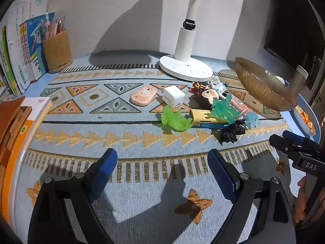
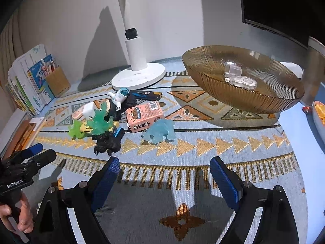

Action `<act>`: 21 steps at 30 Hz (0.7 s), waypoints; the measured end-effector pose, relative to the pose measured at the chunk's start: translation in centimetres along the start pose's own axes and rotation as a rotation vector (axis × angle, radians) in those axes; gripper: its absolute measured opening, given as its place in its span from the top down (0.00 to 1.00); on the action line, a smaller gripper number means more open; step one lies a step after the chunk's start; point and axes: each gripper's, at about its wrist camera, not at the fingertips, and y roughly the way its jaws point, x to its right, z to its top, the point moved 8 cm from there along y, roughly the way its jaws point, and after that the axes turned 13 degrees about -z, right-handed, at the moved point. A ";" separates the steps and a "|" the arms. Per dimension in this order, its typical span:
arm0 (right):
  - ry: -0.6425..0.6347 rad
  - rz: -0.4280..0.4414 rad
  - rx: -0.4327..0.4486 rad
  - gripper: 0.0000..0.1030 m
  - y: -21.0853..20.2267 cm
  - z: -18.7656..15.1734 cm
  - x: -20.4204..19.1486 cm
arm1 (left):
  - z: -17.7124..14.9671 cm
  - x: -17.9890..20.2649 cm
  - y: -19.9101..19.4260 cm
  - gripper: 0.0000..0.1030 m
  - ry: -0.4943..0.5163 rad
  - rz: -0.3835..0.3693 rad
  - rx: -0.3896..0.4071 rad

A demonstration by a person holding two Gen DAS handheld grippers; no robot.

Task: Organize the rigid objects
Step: 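Move both tools back over the pile of toys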

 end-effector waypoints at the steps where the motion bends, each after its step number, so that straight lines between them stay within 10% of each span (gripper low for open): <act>1: -0.002 -0.002 -0.002 0.13 0.1 0.0 0.0 | 0.0 0.1 0.0 0.13 0.003 0.001 0.000; 21: 0.047 0.050 -0.199 0.15 4.4 2.5 -0.1 | 2.6 0.2 5.1 0.13 0.137 -0.094 -0.214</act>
